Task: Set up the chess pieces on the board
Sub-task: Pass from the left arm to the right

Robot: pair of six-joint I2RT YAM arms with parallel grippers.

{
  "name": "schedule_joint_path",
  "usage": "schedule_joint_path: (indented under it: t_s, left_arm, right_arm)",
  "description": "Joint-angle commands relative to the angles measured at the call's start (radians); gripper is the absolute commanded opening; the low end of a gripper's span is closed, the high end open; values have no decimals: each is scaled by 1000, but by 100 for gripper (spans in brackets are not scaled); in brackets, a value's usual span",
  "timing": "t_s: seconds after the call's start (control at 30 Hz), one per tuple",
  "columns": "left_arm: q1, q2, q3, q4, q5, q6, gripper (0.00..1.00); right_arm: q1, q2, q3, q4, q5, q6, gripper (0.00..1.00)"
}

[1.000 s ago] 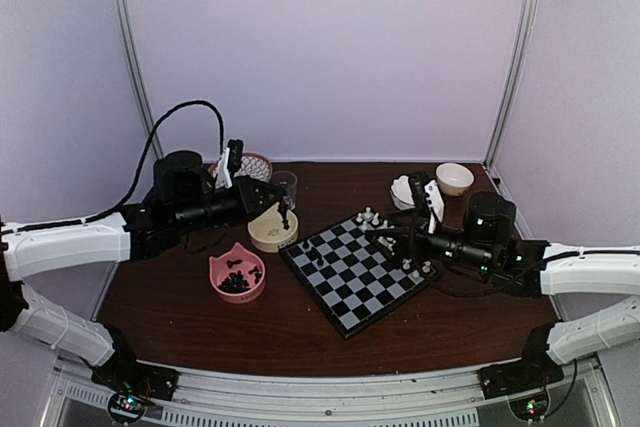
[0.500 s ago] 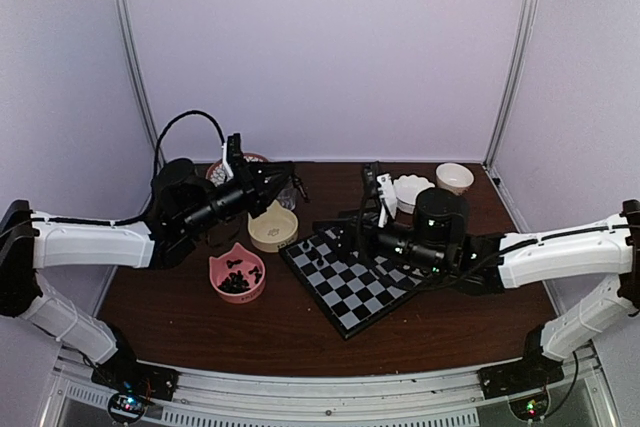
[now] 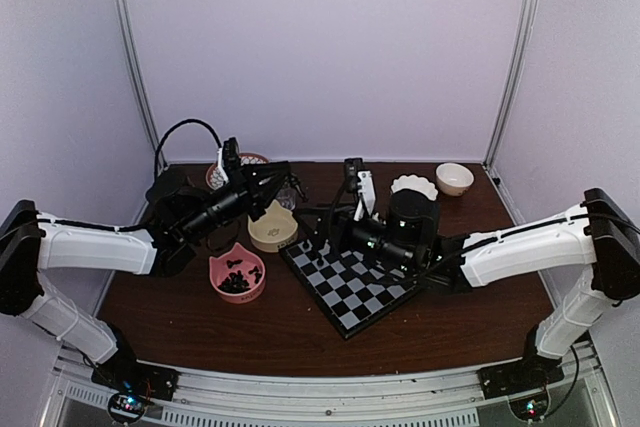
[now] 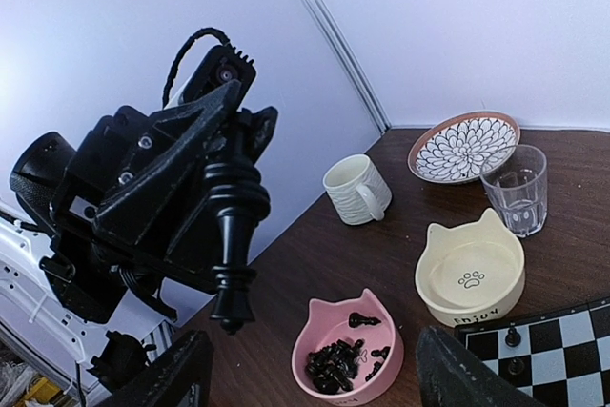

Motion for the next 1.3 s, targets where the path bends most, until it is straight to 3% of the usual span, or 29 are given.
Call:
schedule_joint_path:
  t_s: [0.0,0.23,0.67,0.8,0.9,1.07,1.27]
  left_arm:
    - [-3,-1,-15,84,14,-15,8]
    - [-1,15,-26,107,13,-30,8]
    - [-2,44,-21,138,25,-50,9]
    - [-2,38,-23,119,33,-43,11]
    - [0,31,-25,97,35,-35,17]
    - [2,22,-16,49,55,-21,41]
    - [29,-27,1,-77,127,20,44]
  right_arm:
    - [5,22,50,88,-10,16,73]
    - [5,31,44,145,-49,13,62]
    - [5,27,54,126,-39,18,29]
    - [5,19,44,122,-25,19,23]
    - [5,12,39,116,-20,20,15]
    - [5,-1,23,119,-20,23,12]
    - [5,-43,-8,76,-36,16,11]
